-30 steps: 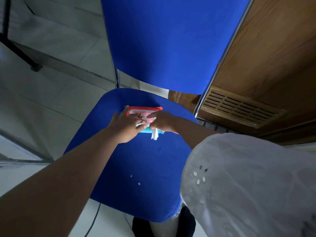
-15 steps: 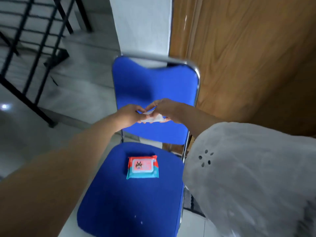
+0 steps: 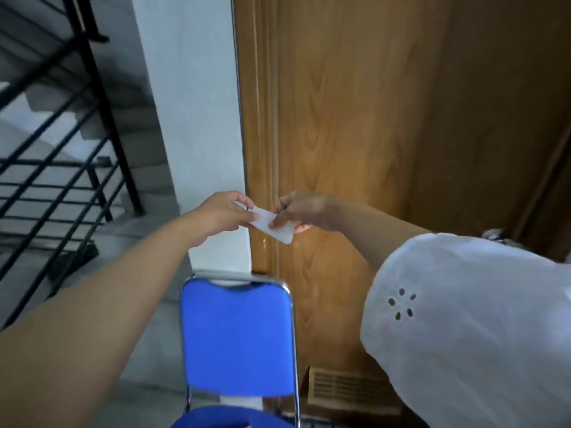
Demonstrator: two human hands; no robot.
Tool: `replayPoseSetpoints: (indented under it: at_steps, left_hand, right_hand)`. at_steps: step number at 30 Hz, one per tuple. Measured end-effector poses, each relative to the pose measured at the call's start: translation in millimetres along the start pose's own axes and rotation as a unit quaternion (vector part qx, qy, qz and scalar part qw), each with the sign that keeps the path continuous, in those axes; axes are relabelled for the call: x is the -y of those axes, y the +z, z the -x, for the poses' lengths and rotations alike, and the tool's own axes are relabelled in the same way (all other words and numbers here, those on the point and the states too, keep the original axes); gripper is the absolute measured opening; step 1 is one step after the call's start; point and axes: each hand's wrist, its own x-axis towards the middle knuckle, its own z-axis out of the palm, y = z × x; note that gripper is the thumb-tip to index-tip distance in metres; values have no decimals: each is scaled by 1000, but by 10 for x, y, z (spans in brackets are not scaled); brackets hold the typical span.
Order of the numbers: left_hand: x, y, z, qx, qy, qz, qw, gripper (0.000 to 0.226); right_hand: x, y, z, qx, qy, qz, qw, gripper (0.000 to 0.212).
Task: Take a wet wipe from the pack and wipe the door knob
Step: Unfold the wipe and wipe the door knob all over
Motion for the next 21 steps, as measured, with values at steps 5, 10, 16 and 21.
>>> replayPoseSetpoints:
  at_steps: [5, 10, 16, 21]
  left_hand:
    - [-719, 81, 48, 23, 51, 44, 998, 10]
    - [-1247, 300, 230, 36, 82, 103, 991, 14]
    - [-1517, 516, 475, 74, 84, 200, 973, 40]
    - [-1527, 664, 556, 118, 63, 188, 973, 48]
  right_hand:
    - [309, -488, 546, -86, -11, -10, 996, 16]
    - [424, -723, 1054, -181, -11, -17, 983, 23]
    - [395, -765, 1539, -247, -16, -33, 968, 26]
    - [206, -744, 1764, -240, -20, -46, 970, 14]
